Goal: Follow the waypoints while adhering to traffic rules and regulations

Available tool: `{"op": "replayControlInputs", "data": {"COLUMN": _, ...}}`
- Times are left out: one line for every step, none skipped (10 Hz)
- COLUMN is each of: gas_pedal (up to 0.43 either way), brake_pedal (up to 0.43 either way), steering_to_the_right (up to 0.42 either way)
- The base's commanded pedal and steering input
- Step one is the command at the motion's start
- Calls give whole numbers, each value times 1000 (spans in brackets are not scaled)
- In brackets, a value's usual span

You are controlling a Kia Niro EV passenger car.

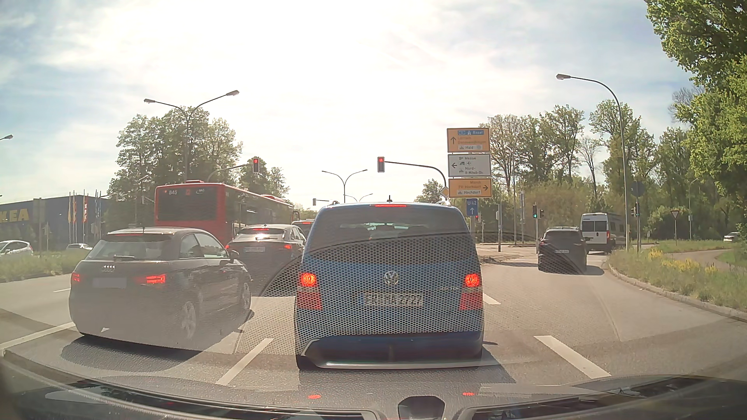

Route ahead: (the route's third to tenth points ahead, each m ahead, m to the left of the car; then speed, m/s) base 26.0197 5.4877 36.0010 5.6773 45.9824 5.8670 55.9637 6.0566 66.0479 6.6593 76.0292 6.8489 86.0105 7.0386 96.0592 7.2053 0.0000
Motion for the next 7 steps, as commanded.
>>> {"op": "replayControlInputs", "data": {"gas_pedal": 0, "brake_pedal": 238, "steering_to_the_right": 4}}
{"op": "replayControlInputs", "data": {"gas_pedal": 0, "brake_pedal": 238, "steering_to_the_right": 4}}
{"op": "replayControlInputs", "data": {"gas_pedal": 0, "brake_pedal": 238, "steering_to_the_right": 4}}
{"op": "replayControlInputs", "data": {"gas_pedal": 0, "brake_pedal": 238, "steering_to_the_right": 4}}
{"op": "replayControlInputs", "data": {"gas_pedal": 0, "brake_pedal": 238, "steering_to_the_right": 4}}
{"op": "replayControlInputs", "data": {"gas_pedal": 0, "brake_pedal": 232, "steering_to_the_right": 4}}
{"op": "replayControlInputs", "data": {"gas_pedal": 0, "brake_pedal": 238, "steering_to_the_right": 4}}
